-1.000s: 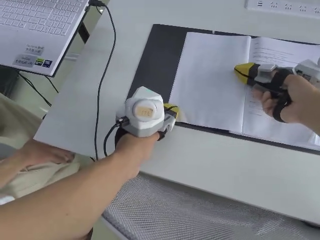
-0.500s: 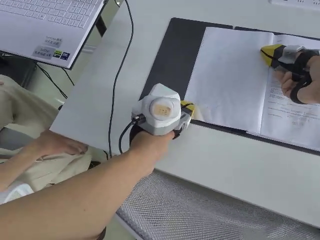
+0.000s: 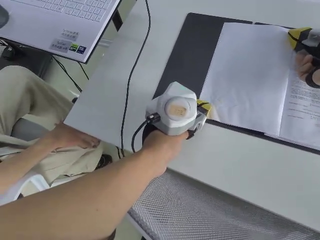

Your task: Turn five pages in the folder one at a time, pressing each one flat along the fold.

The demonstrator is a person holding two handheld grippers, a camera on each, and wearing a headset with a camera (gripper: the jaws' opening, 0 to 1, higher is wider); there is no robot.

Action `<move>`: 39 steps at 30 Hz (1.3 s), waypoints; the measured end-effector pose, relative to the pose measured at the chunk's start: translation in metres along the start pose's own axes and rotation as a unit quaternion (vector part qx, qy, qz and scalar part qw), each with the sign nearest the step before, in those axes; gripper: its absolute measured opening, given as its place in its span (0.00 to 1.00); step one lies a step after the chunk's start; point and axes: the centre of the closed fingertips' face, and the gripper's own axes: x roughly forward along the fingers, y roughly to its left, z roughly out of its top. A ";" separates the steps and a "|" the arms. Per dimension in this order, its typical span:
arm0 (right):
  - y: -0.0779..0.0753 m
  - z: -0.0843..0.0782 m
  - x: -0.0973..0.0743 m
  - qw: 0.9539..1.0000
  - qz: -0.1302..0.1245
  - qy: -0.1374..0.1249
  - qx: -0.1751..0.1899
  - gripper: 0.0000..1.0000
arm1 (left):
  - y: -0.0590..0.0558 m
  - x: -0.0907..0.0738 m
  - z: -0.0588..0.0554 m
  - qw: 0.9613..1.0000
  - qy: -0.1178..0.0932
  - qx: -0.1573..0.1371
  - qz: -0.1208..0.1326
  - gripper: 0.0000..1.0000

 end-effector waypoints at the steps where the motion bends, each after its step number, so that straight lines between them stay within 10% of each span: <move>1: 0.001 0.003 0.001 1.000 0.001 -0.007 0.003 0.00 | -0.001 -0.001 0.000 1.000 0.000 0.001 0.000 0.00; 9: 0.000 0.010 0.007 1.000 0.005 -0.013 -0.001 0.00 | -0.002 -0.001 0.001 1.000 0.000 0.005 0.002 0.00; 19: -0.011 -0.012 -0.012 0.998 -0.013 0.054 -0.031 0.00 | -0.001 0.001 0.000 1.000 0.003 0.007 0.002 0.00; 39: -0.035 -0.080 -0.097 0.988 -0.010 0.152 -0.036 0.00 | -0.001 0.000 0.000 1.000 0.006 0.024 0.004 0.00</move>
